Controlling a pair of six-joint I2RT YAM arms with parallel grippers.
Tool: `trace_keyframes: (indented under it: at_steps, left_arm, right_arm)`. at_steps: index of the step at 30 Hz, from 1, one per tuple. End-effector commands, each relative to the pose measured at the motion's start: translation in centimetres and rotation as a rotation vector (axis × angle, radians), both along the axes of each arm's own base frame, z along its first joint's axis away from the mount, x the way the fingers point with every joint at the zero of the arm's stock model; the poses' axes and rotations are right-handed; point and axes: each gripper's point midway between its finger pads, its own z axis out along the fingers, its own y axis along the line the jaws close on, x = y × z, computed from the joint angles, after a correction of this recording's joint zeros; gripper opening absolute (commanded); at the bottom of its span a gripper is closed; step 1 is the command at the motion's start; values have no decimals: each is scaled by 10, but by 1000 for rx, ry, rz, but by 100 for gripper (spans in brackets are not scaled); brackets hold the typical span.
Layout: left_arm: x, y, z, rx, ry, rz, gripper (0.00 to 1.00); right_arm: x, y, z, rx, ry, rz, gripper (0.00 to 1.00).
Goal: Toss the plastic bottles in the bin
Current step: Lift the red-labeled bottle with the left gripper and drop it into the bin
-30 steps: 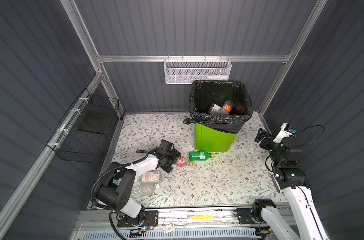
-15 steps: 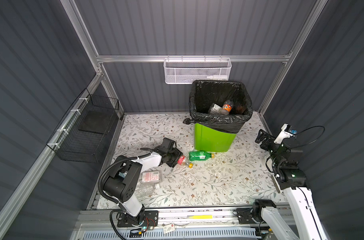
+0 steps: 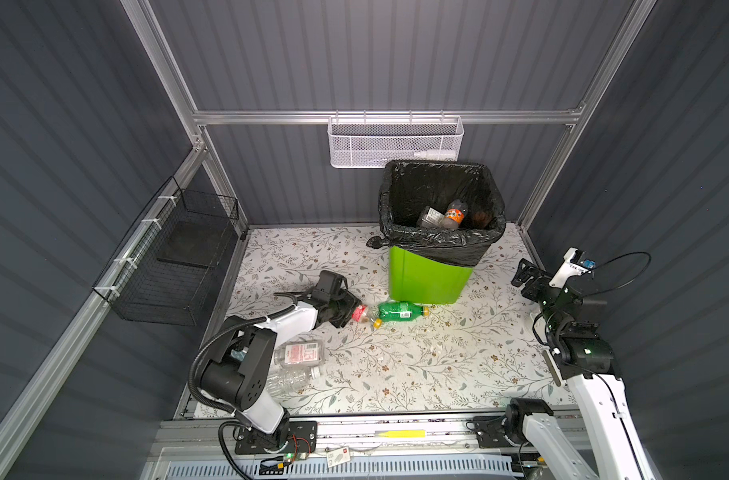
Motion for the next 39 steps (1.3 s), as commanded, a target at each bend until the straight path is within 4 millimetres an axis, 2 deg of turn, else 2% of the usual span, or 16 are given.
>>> trace_keyframes:
  at_steps: [1,5,9,12,15,17,19,21,22,24,26,27,29,32,36,39]
  left_arm:
    - [48,32,112,20,-326,30,43]
    - [60,76,255,262,-702,62,46]
    - [49,93,380,373,-1044,111,49]
    - [41,86,446,301,-1255,131,49]
    - [42,65,488,134,-1426,101,48]
    - [50,37,501,39,-1480,22,48]
    - [61,-16,498,42,-1475,-121,50]
    - [72,-85,476,93,-1420,-328,57]
    - [76,-118,458,103,-1358,-449,63]
    - [81,-154,428,115,-1250,-589,76]
    - [75,-159,430,148,-1260,-625,89]
    - [70,-155,439,168,-1306,-607,99]
    - [56,-134,461,191,-1427,-498,100]
    - [32,-90,486,272,-1559,-317,100]
    - [19,-63,481,395,-1551,-268,100]
    - [22,-48,462,473,-1491,-230,100]
  right_arm:
    - [-4,-2,6,-4,-17,-8,99]
    - [-6,-3,8,6,-32,-19,99]
    - [-5,-3,11,23,-52,-18,99]
    - [-5,-1,13,35,-64,-12,99]
    - [-7,-1,15,36,-73,-11,99]
    - [-11,-2,17,31,-80,-17,99]
    - [-14,-3,19,26,-84,-27,99]
    - [-16,-3,21,24,-90,-25,99]
    - [-16,-1,20,26,-88,-16,99]
    - [-13,7,22,30,-90,38,99]
    - [-9,21,21,35,-78,117,99]
    - [-8,24,20,38,-70,140,99]
    - [-9,24,17,41,-61,135,99]
    - [-14,20,17,37,-93,109,99]
    - [-15,26,13,49,-104,141,99]
    - [-15,37,9,51,-105,206,99]
